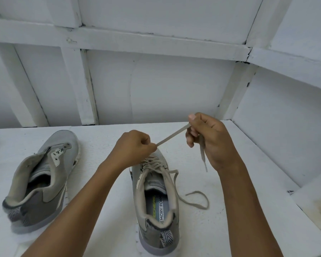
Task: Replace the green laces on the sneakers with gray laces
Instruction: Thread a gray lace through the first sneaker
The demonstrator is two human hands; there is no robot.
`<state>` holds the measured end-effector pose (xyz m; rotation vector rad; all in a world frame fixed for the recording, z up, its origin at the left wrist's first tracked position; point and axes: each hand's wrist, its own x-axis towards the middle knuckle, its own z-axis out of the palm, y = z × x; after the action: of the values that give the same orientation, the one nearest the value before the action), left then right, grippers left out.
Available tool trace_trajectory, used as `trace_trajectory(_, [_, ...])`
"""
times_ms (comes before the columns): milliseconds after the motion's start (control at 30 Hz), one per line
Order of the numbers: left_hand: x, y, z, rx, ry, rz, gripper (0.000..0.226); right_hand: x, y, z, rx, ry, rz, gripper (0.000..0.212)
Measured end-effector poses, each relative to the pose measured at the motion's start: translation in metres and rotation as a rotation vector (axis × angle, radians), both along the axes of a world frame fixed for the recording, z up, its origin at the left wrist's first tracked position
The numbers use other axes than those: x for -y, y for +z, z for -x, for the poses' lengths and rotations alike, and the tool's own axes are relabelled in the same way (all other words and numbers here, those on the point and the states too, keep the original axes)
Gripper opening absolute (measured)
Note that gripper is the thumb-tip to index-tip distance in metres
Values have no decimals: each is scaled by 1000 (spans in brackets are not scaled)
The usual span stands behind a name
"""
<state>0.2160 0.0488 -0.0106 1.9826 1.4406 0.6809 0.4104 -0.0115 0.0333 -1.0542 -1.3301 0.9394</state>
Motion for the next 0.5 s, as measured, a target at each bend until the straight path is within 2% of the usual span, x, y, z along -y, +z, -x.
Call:
trace_trajectory(67, [1, 1, 5, -148, -38, -61, 24, -1, -2, 4, 12, 12, 24, 37])
trace_trajectory(100, [3, 4, 7, -145, -56, -100, 20, -1, -2, 6, 37, 15, 41, 40])
trace_trajectory(167, [7, 14, 11, 16, -122, -132, 28, -1, 0, 10, 111, 27, 83, 45])
trace_trajectory(267, [15, 30, 12, 236, -299, -75, 32, 0, 2, 15, 204, 69, 118, 39])
trace_trajectory(400, [17, 34, 14, 364, -375, -37, 30, 2, 5, 19, 291, 135, 136, 35])
trace_trajectory(500, [17, 31, 17, 382, -407, -17, 29, 3, 6, 21, 304, 163, 142, 33])
